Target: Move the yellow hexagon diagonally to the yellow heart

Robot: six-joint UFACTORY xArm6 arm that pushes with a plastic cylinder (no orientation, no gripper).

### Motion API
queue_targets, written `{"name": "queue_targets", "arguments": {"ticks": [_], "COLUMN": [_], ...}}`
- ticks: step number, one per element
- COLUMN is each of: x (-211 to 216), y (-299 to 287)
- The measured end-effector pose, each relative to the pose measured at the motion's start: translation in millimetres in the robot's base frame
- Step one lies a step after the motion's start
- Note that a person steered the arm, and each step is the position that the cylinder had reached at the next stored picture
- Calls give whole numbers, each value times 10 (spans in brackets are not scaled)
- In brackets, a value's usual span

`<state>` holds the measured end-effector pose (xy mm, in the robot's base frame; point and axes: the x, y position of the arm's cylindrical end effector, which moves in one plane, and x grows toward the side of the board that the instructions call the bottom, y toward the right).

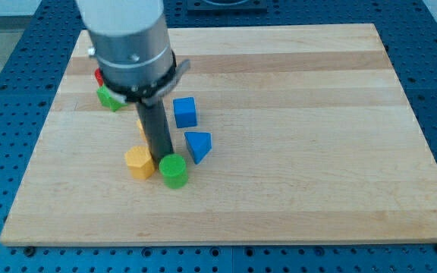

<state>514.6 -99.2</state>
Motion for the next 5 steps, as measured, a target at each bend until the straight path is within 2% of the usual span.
{"name": "queue_targets", "arguments": {"ticks": [2, 4, 5], "x": [61, 226, 513], "y": [181, -152, -243]}}
